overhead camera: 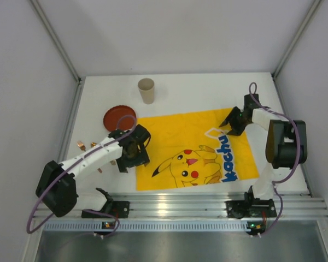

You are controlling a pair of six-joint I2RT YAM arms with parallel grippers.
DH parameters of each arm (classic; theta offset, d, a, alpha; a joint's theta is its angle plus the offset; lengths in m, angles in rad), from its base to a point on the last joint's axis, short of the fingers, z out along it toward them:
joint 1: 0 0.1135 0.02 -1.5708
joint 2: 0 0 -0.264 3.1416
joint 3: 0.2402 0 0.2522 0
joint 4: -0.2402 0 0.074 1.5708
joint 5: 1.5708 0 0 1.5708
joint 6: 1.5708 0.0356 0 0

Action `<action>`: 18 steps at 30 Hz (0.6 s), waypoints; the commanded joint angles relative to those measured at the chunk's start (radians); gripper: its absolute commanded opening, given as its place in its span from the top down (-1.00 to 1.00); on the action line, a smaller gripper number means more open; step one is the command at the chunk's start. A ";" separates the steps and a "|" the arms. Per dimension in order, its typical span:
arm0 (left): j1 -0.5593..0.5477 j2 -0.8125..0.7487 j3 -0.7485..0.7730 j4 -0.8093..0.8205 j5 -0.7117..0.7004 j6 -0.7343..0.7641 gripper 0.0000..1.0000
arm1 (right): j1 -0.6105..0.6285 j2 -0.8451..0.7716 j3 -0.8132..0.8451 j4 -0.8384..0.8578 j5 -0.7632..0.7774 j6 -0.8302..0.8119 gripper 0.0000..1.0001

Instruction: Set the dinner table for one person

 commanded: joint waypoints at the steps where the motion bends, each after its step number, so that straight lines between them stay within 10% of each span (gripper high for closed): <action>1: -0.004 -0.022 0.113 -0.117 -0.068 0.036 -0.69 | 0.015 0.040 -0.007 0.046 0.040 0.008 -0.13; 18: 0.430 0.129 0.317 0.086 -0.053 0.334 -0.71 | 0.015 -0.459 0.149 -0.351 0.093 -0.030 -0.17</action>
